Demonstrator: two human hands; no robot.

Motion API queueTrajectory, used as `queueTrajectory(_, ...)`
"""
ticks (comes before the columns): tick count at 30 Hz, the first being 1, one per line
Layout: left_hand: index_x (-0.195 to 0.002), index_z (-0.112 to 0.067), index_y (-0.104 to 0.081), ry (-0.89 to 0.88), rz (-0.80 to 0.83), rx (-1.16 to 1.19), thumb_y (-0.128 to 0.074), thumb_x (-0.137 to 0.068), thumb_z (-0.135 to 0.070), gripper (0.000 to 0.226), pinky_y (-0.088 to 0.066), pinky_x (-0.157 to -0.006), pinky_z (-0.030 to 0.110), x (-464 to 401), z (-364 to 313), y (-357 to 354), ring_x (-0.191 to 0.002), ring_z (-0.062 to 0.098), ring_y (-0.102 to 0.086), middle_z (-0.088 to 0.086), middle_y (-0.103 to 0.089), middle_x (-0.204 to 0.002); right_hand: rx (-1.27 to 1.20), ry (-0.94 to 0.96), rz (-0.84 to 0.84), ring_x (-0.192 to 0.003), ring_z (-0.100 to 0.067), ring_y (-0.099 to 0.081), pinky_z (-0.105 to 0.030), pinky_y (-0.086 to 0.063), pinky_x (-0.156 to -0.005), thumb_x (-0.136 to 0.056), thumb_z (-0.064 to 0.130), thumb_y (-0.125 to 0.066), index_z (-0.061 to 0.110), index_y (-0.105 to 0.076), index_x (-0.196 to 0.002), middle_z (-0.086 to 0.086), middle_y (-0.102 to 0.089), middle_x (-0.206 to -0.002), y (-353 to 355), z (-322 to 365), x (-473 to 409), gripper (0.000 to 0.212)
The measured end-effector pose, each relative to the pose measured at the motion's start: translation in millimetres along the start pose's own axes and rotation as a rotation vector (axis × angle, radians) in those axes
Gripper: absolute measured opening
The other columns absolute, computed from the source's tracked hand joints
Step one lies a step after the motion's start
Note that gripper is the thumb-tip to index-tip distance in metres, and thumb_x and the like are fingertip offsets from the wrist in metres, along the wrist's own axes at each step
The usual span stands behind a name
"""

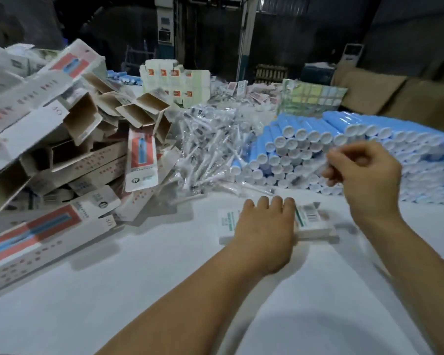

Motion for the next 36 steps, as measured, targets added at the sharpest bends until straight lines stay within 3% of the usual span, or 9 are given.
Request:
queueTrajectory(3,-0.148,-0.014,-0.016,0.017,-0.042,0.012,-0.053,-0.089,-0.045,0.076,-0.030,-0.101,0.046,-1.3,0.9,-1.7,-0.123,0.031,-0.037,0.008,-0.038,-0.141,-0.056,-0.328,-0.232,-0.049,-0.006,-0.062,-0.019,-0.051,-0.048,-0.086,0.005,-0.066,0.013,-0.056,-0.074,0.000,-0.062,-0.055,58.4,-46.1,12.3,0.018)
queueTrajectory(6,-0.147,-0.016,-0.016,0.041,-0.078,0.047,-0.050,-0.090,-0.051,0.075,-0.029,-0.100,0.045,-4.5,4.1,-5.1,-0.121,0.029,-0.037,0.006,-0.039,-0.139,-0.032,-0.433,-0.268,-0.048,-0.005,-0.061,-0.017,-0.049,-0.045,-0.084,0.006,-0.067,0.013,-0.057,-0.073,-0.007,-0.060,-0.064,67.2,-69.1,23.5,0.017)
queueTrajectory(12,-0.144,-0.018,-0.020,0.046,-0.138,0.038,-0.050,-0.084,-0.056,0.077,-0.032,-0.091,0.042,-2.3,1.1,-4.5,-0.112,0.026,-0.041,0.002,-0.044,-0.129,0.077,-0.435,-0.200,-0.062,-0.006,-0.061,-0.012,-0.047,-0.055,-0.083,0.020,-0.071,0.018,-0.063,-0.068,0.009,-0.067,-0.066,28.3,-68.3,36.1,0.018)
queueTrajectory(16,-0.144,-0.017,-0.019,0.029,-0.144,0.016,-0.047,-0.086,-0.054,0.074,-0.032,-0.090,0.040,-3.7,0.6,-6.2,-0.111,0.025,-0.041,0.002,-0.044,-0.129,-0.032,-0.518,-0.013,-0.063,0.001,-0.066,-0.012,-0.048,-0.053,-0.097,0.034,-0.051,0.025,-0.067,-0.082,0.011,-0.071,-0.072,9.5,-63.9,48.0,0.024)
queueTrajectory(18,-0.145,-0.018,-0.019,0.032,-0.137,0.035,-0.046,-0.088,-0.053,0.072,-0.031,-0.090,0.039,-6.0,2.8,-6.1,-0.112,0.024,-0.040,0.001,-0.044,-0.129,-0.022,-0.455,-0.089,-0.070,0.013,-0.062,-0.005,-0.044,-0.060,-0.099,0.032,-0.044,0.026,-0.068,-0.076,0.026,-0.069,-0.072,18.8,-59.0,44.8,0.034)
queueTrajectory(21,-0.145,-0.019,-0.019,0.044,-0.137,0.056,-0.046,-0.088,-0.051,0.071,-0.030,-0.089,0.038,-6.7,6.1,-6.4,-0.111,0.024,-0.040,0.000,-0.044,-0.128,0.049,-0.350,-0.279,-0.079,0.011,-0.055,-0.019,-0.041,-0.078,-0.094,0.023,-0.046,0.027,-0.068,-0.070,0.017,-0.067,-0.090,40.7,-55.6,43.5,0.033)
queueTrajectory(25,-0.144,-0.019,-0.019,0.075,-0.156,0.037,-0.048,-0.088,-0.052,0.070,-0.031,-0.089,0.038,-7.1,10.2,-4.9,-0.111,0.025,-0.041,0.001,-0.045,-0.125,0.080,-0.270,-0.191,-0.057,0.003,-0.052,-0.015,-0.042,-0.060,-0.092,0.016,-0.049,0.027,-0.063,-0.065,0.016,-0.062,-0.061,37.7,-52.1,51.1,0.032)
queueTrajectory(32,-0.147,-0.017,-0.015,0.177,-0.161,-0.009,-0.046,-0.092,-0.052,0.072,-0.031,-0.093,0.039,-8.7,16.9,-4.8,-0.119,0.027,-0.040,0.002,-0.042,-0.133,0.089,-0.274,-0.015,-0.064,0.002,-0.061,-0.016,-0.049,-0.062,-0.094,0.016,-0.056,0.034,-0.067,-0.071,0.012,-0.070,-0.068,17.2,-50.7,60.7,0.031)
queueTrajectory(36,-0.147,-0.016,-0.014,0.173,-0.146,-0.045,-0.044,-0.092,-0.052,0.073,-0.031,-0.092,0.039,-9.0,13.2,-5.9,-0.120,0.027,-0.039,0.003,-0.041,-0.135,0.056,-0.342,0.052,-0.064,0.008,-0.061,-0.009,-0.047,-0.063,-0.091,0.008,-0.059,0.013,-0.072,-0.104,0.017,-0.068,-0.071,10.6,-55.3,62.8,0.019)
Point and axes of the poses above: each hand's wrist, its own x-axis away from the middle knuckle, its own y-axis out of the back of the hand, z = x × y, the point moved 3 cm from there along -x, towards the middle knuckle
